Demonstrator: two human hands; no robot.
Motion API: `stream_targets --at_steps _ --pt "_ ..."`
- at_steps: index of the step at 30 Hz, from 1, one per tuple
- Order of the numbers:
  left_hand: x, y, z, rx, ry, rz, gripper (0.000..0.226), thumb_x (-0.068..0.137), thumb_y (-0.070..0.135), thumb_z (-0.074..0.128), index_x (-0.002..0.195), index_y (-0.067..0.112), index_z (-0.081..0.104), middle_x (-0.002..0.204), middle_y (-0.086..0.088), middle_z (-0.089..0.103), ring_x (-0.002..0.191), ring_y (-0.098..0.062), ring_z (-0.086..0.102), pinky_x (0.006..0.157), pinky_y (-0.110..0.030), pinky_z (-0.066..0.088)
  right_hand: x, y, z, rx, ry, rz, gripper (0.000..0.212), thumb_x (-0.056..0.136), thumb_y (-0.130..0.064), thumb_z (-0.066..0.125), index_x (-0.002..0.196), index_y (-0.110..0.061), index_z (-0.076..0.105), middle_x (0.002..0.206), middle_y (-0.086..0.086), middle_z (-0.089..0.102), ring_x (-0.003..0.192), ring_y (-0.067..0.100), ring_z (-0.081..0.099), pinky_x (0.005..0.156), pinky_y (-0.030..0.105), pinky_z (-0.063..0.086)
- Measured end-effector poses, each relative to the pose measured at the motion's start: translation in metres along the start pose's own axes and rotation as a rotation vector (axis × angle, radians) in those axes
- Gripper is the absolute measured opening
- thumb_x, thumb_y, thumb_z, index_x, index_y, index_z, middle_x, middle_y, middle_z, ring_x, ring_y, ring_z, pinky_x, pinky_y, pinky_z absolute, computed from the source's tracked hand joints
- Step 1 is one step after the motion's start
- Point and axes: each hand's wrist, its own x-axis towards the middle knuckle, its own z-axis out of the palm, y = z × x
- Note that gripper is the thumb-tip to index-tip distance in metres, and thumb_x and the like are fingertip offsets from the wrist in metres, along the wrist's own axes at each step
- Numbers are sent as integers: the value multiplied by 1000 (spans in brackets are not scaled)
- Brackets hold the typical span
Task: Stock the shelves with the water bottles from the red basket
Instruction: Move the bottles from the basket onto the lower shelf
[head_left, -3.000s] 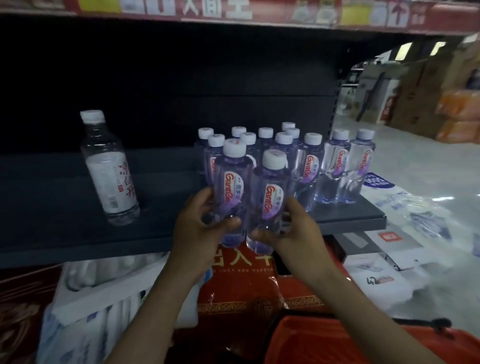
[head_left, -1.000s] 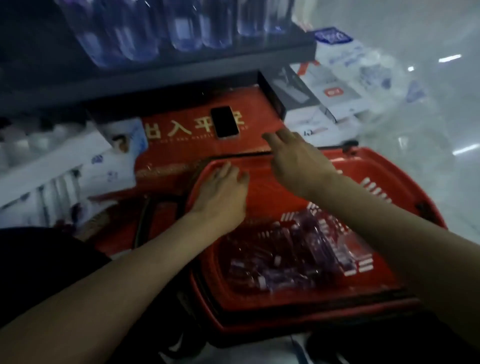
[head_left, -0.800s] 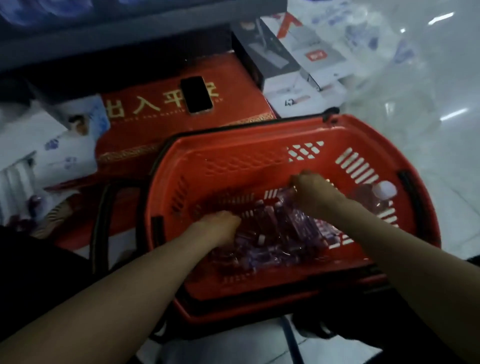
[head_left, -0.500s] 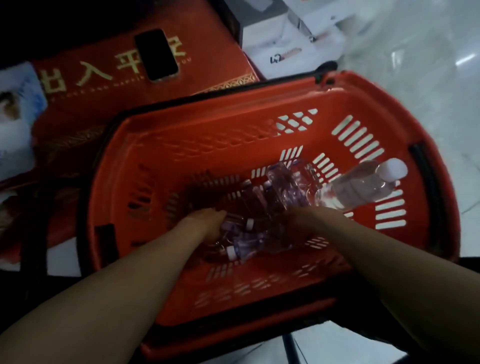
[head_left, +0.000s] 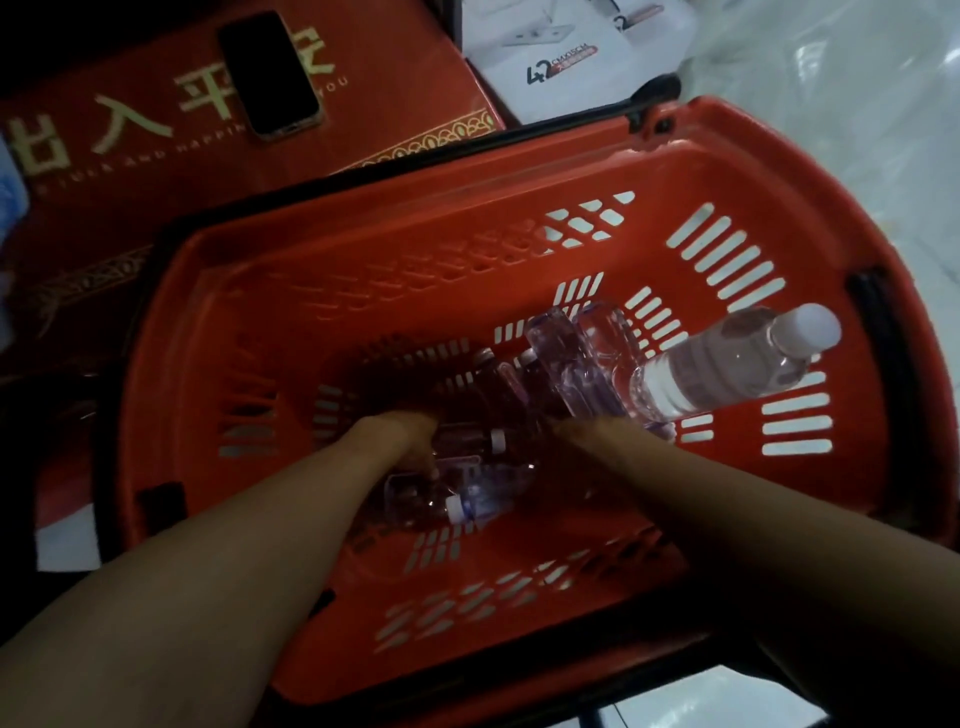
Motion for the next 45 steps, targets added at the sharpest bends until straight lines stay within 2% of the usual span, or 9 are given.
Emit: stream_targets --at_steps 7,13,18,22,27,32,36,39,45 --pt "-4 -11 3 -195 -116 -79 50 75 34 79 118 14 63 113 -7 68 90 -22 65 72 -25 47 6 3 5 -7 11 -35 43 108 -17 32 149 -7 37 153 14 42 138 23 43 103 22 26" --pt "-13 -22 13 -640 -291 -144 29 80 11 76 107 10 66 92 -10 71 79 -23 68 73 -35 54 9 -9 2 121 -40 25 49 104 -22 47 151 -15 37 154 11 40 140 27 41 111 31 30" --pt "-37 -16 16 -768 -238 -186 45 81 9 76 123 5 61 103 -16 68 88 -27 61 85 -47 49 14 -10 0 212 -179 157 52 95 -43 59 141 -19 51 140 9 54 113 23 55 88 31 48" --pt "-60 -18 5 -798 -178 -209 45 81 20 76 122 6 62 104 -15 63 79 -24 57 69 -38 49 4 5 -1 429 -251 248 47 86 -60 61 105 -18 68 107 8 71 90 23 70 80 33 57" --pt "-107 -10 -24 -937 -54 -106 23 79 12 76 101 14 67 93 -8 68 71 -16 57 70 -30 43 -30 17 -29 817 -29 157 62 73 -56 68 122 -18 57 113 6 65 107 24 61 100 39 49" --pt "-183 -2 -73 -1166 99 84 43 80 3 75 116 14 52 101 -7 72 92 -22 68 74 -38 55 -76 -3 -53 1334 88 -80 29 53 -20 53 74 -2 59 68 16 55 56 27 51 53 26 40" --pt "-237 1 -97 -1393 272 327 51 71 3 79 116 12 57 109 -14 72 101 -31 70 81 -48 58 -97 -33 -65 1524 112 -296 35 70 -23 48 90 2 63 82 20 60 69 31 60 61 34 52" --pt "-255 -2 -107 -1489 405 429 48 67 1 82 110 11 65 100 -10 75 94 -29 71 84 -49 57 -101 -59 -70 1381 265 -409 42 87 -8 59 128 -1 59 106 18 68 95 31 67 93 43 52" --pt "-269 -19 -135 -1447 618 539 47 72 -7 75 112 16 65 104 -8 75 96 -25 72 82 -44 59 -102 -86 -87 1403 642 -656 49 78 -5 77 125 -11 62 118 17 71 113 37 66 102 54 49"
